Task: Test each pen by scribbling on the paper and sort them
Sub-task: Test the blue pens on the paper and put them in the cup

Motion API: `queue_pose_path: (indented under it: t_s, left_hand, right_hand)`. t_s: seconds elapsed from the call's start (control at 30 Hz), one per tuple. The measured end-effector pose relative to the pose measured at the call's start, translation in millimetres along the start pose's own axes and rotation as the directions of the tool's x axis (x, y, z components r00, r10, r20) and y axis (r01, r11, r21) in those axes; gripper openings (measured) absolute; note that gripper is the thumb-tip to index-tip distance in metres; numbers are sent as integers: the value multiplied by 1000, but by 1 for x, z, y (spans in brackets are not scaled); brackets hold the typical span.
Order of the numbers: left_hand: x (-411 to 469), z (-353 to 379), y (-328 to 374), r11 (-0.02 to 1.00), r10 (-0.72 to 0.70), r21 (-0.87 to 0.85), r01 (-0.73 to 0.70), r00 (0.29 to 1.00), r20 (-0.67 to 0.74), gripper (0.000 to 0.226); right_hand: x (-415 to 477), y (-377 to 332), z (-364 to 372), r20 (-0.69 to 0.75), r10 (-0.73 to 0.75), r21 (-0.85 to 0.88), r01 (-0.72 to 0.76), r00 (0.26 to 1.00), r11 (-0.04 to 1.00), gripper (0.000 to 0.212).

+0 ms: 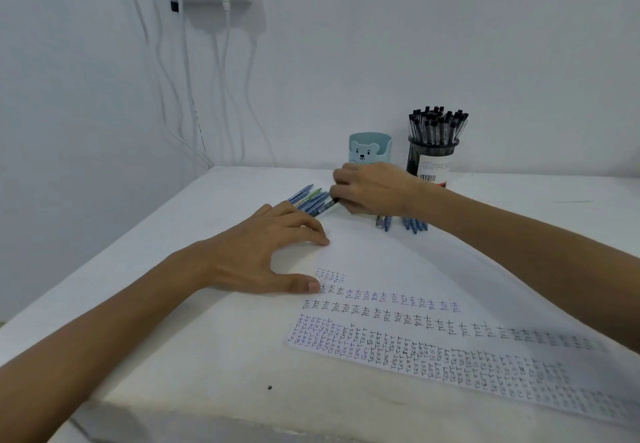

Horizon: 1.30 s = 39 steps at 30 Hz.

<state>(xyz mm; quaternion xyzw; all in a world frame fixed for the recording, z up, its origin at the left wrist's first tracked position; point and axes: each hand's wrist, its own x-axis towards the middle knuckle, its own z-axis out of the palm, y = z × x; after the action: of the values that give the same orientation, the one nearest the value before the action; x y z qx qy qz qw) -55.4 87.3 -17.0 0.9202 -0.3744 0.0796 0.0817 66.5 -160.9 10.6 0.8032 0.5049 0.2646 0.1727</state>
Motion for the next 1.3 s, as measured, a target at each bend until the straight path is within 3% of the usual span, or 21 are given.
queue_pose_path:
  t_s: [0.07, 0.13, 0.17, 0.23, 0.3, 0.4, 0.47, 0.6, 0.7, 0.83, 1.1, 1.3]
  left_hand:
    - [0, 1, 0, 1000, -2, 3, 2, 1000, -6, 72]
    - [1, 1, 1, 1000, -6, -3, 6, 1000, -11, 73]
    - [1, 1, 1, 1000, -7, -8, 7, 1000, -12, 74]
    - [1, 1, 1, 1000, -6, -12, 6, 1000, -11, 74]
    - [1, 1, 0, 1000, -4, -1, 4, 1000, -8, 74]
    - [2, 2, 0, 1000, -1, 14, 1, 1000, 3, 74]
    - [2, 1, 0, 1000, -1, 16, 1, 1000, 6, 73]
    - [1, 1, 1, 1000, -3, 30, 3, 1000, 10, 73]
    - [1, 1, 0, 1000, -6, 20, 6, 1000, 9, 74]
    - [2, 1, 0, 1000, -2, 23, 1, 1000, 15, 74]
    - [2, 1, 1, 1000, -4, 25, 3, 1000, 13, 75]
    - [1, 1, 1, 1000, -2, 17, 1, 1000, 10, 75]
  right_hand:
    - [-9, -2, -5, -85, 156, 50, -152, 984, 987, 21]
    - [-16, -8, -12, -150, 411, 257, -366, 899, 894, 19]
    - [-20, -13, -17, -142, 544, 432, -443, 827, 785, 19]
    - [-27, -28, -29, -6, 713, 769, -452, 701, 451, 13]
    - [-34, -48, -39, 168, 710, 895, -408, 683, 181, 10]
    - [-44, -76, -42, 351, 598, 929, -346, 721, -127, 13]
    - [-48, -85, -44, 414, 537, 910, -333, 735, -245, 13]
    - [-50, -90, -49, 414, 429, 908, -336, 803, -250, 16]
    - [-52, -93, -49, 371, 402, 929, -337, 837, -156, 7]
    - [-54, -97, -46, 342, 434, 936, -345, 833, -75, 5]
    - [-55, -96, -47, 362, 435, 932, -336, 825, -138, 14]
    - [-55, -96, -45, 339, 424, 937, -339, 839, -79, 13]
